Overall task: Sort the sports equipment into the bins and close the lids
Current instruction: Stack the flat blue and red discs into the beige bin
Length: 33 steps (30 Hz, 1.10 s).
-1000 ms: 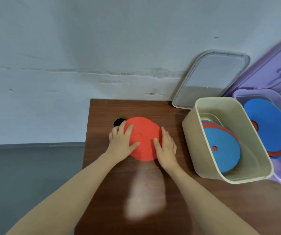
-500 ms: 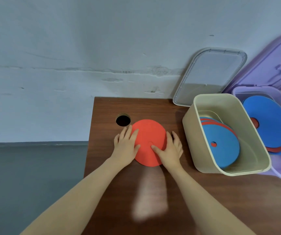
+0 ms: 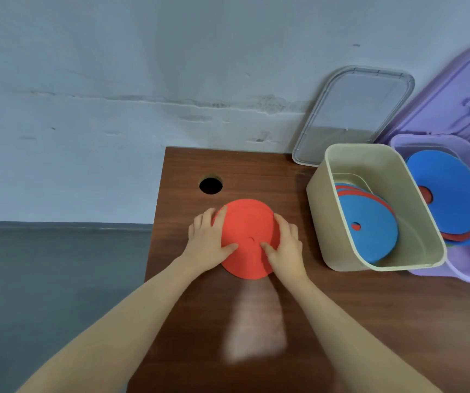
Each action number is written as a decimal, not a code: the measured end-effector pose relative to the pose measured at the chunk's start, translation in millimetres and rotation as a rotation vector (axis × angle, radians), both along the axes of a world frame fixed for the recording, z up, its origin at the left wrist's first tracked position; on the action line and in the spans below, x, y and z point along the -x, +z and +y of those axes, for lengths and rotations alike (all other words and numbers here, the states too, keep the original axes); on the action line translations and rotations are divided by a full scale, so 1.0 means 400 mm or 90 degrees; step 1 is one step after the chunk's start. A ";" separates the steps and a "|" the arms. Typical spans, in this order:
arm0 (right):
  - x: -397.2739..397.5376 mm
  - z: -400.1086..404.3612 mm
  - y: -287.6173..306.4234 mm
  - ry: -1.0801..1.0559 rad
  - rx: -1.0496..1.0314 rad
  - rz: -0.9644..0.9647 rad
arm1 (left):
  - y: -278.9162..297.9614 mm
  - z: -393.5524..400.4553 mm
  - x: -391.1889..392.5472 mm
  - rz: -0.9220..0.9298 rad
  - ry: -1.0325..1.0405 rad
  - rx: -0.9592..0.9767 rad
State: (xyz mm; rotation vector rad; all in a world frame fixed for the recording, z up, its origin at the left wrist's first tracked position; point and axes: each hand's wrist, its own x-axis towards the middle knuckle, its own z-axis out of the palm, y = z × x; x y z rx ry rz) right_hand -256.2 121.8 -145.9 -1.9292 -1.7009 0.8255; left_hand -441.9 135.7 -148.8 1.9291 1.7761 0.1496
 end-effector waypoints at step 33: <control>-0.314 0.016 0.382 0.040 -0.373 0.030 | 0.416 0.011 -0.292 -0.028 -0.035 -0.356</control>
